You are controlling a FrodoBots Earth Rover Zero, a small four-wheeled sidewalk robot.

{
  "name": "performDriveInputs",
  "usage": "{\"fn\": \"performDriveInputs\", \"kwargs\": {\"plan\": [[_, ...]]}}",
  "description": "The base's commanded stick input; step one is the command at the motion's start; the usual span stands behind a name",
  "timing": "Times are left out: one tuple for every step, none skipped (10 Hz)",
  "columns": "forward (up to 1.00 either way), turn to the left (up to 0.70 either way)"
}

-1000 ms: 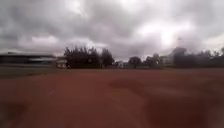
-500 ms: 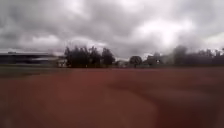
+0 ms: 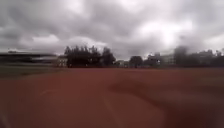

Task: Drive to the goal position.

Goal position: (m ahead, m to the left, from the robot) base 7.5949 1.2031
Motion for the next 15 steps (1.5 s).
{"fn": "performDriveInputs", "kwargs": {"plan": [[0.7, 0.35], [0.7, 0.35], [0.7, 0.26], [0.7, 0.08], [0.7, 0.0], [0.7, 0.0], [0.7, 0.0], [0.7, 0.0], [0.7, 0.0], [0.7, 0.0], [0.7, 0.0], [0.7, 0.0], [0.7, 0.0], [0.7, 0.0], [0.7, 0.0]]}}
